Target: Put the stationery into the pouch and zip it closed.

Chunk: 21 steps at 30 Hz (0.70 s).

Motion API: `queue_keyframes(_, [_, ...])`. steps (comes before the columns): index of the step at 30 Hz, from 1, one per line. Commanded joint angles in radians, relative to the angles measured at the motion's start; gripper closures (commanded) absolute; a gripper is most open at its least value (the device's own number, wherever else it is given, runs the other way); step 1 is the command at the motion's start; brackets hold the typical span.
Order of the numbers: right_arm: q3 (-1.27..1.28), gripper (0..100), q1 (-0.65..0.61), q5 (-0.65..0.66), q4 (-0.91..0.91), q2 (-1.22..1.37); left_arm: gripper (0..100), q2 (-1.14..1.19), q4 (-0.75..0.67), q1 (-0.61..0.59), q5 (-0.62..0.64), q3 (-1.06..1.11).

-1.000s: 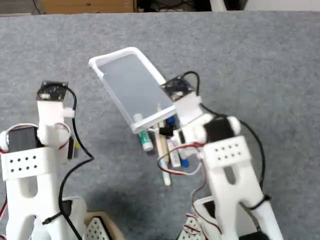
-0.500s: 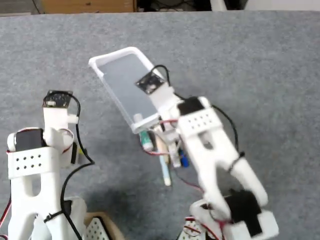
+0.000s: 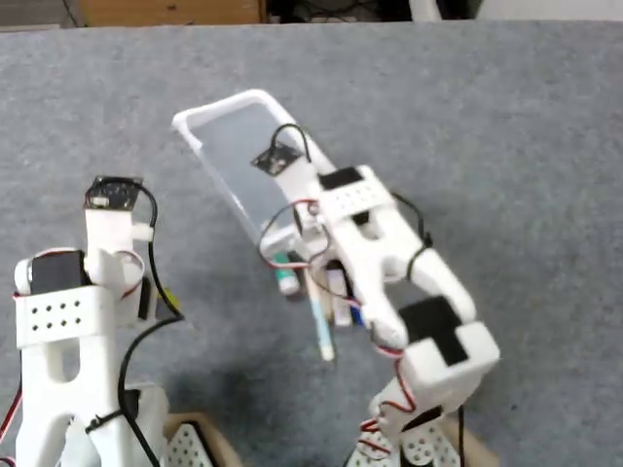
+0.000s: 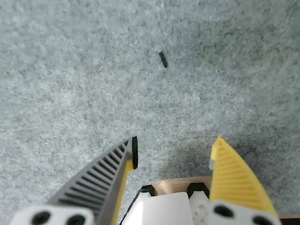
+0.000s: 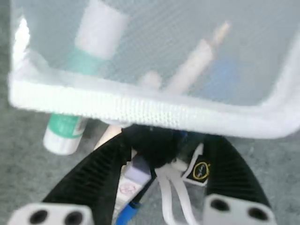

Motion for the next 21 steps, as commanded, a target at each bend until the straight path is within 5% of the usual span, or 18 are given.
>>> queue_keyframes(1, [-0.064, 81.9, 0.015, 0.006, -0.014, 0.041, 73, -0.009, -0.017, 0.004, -0.008, -0.002])
queue_keyframes(11, [-0.070, 98.5, 0.055, 0.006, -0.008, 0.071, 73, -0.009, -0.018, 0.004, -0.008, -0.002])
queue_keyframes(21, [-0.071, 98.6, 0.054, 0.006, -0.002, 0.015, 73, -0.009, -0.018, 0.012, -0.008, -0.001])
